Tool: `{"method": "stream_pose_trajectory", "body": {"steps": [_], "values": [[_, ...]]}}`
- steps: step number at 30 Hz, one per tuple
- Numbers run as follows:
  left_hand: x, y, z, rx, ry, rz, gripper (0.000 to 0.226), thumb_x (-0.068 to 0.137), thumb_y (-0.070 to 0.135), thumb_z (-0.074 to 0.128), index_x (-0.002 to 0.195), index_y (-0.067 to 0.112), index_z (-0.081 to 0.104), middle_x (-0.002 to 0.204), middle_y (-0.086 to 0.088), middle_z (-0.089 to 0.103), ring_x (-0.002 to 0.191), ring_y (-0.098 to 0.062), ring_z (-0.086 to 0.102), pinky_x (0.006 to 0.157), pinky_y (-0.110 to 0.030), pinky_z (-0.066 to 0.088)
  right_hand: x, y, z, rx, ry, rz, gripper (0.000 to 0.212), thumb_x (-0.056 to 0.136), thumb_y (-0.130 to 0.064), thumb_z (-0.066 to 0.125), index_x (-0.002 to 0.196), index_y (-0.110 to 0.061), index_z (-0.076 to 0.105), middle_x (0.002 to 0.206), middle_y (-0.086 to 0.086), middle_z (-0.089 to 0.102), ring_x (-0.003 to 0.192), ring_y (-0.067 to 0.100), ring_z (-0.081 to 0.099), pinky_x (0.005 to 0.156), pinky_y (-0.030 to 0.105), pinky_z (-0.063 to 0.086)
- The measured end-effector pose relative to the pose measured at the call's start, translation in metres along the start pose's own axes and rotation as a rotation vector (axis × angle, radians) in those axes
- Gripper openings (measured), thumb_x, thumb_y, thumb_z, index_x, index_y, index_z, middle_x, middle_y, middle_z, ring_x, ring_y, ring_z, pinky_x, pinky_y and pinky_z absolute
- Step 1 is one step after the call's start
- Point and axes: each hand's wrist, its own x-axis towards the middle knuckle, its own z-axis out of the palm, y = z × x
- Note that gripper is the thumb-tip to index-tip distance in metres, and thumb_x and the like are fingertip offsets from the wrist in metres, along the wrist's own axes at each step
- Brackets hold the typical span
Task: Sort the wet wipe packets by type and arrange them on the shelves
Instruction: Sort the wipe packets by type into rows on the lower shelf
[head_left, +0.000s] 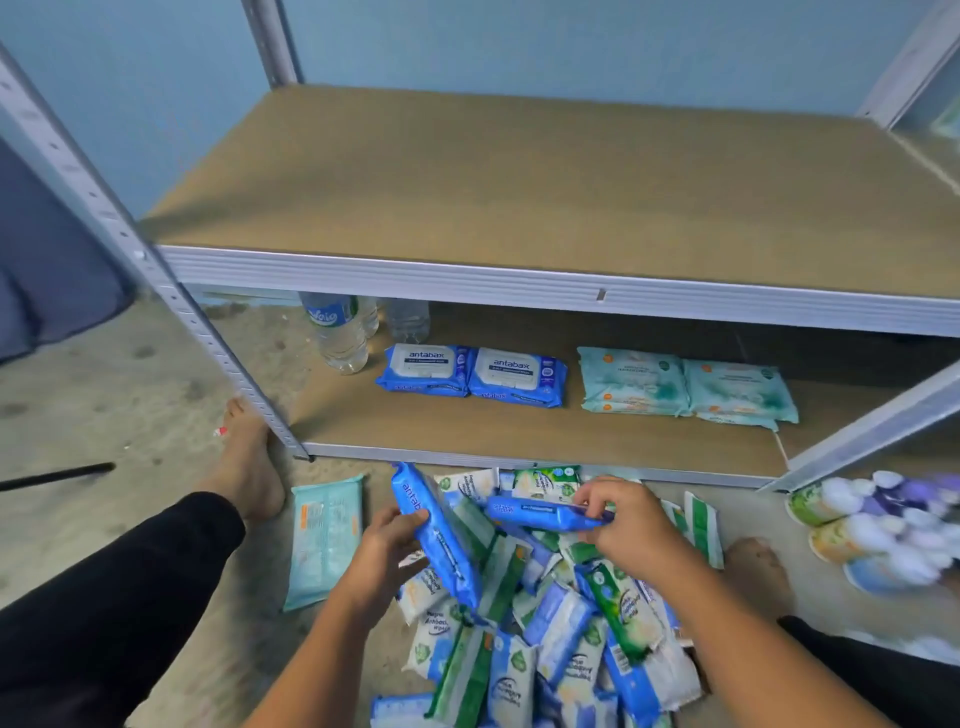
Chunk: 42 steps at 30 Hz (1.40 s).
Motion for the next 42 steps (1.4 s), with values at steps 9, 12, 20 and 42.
{"method": "stream_pose_trajectory", "body": {"steps": [9,12,20,42], "values": [[-0.012,-0.029,0.018,-0.316,0.006,-0.221,0.038,0.101,0.033,0.051,0.126,0.007,0.064,0.118,-0.023,0.07,0.112,-0.043,0.065,0.093,-0.055,0.053,-0.073,0.074,0.029,-0.752,-0.41,0.02,0.026,0.074,-0.009,0.065,0.079,-0.027,0.047,0.162,-0.01,0.016,0.147,0.019,0.019,0.108,0.033,0.023],[-0.001,-0.04,0.022,-0.225,0.051,-0.251,0.038,0.097,0.013,0.055,0.135,0.006,0.055,0.117,-0.024,0.07,0.108,-0.043,0.067,0.091,-0.055,0.055,-0.067,0.065,0.041,-0.681,-0.28,0.035,0.028,0.077,-0.018,0.065,0.096,-0.03,0.048,0.139,-0.013,0.031,0.132,0.019,0.036,0.095,0.034,0.032],[0.021,-0.066,0.03,-0.315,0.193,-0.155,0.033,0.1,0.004,0.05,0.132,0.009,0.057,0.118,-0.016,0.072,0.108,-0.034,0.069,0.094,-0.047,0.054,-0.036,0.057,0.07,-0.54,-0.087,0.413,0.1,0.085,-0.07,0.056,0.158,-0.027,0.003,0.161,0.001,0.014,0.147,0.028,0.018,0.112,0.052,0.029],[0.036,-0.054,0.009,1.863,-0.214,0.233,0.117,0.076,0.01,0.06,0.154,0.037,-0.024,0.166,0.001,-0.016,0.152,-0.031,-0.003,0.123,-0.042,0.02,-0.022,0.064,0.089,-0.605,-0.028,0.475,0.113,0.07,-0.071,0.067,0.155,-0.023,0.01,0.155,-0.002,0.025,0.135,0.024,0.027,0.097,0.044,0.032]]}}
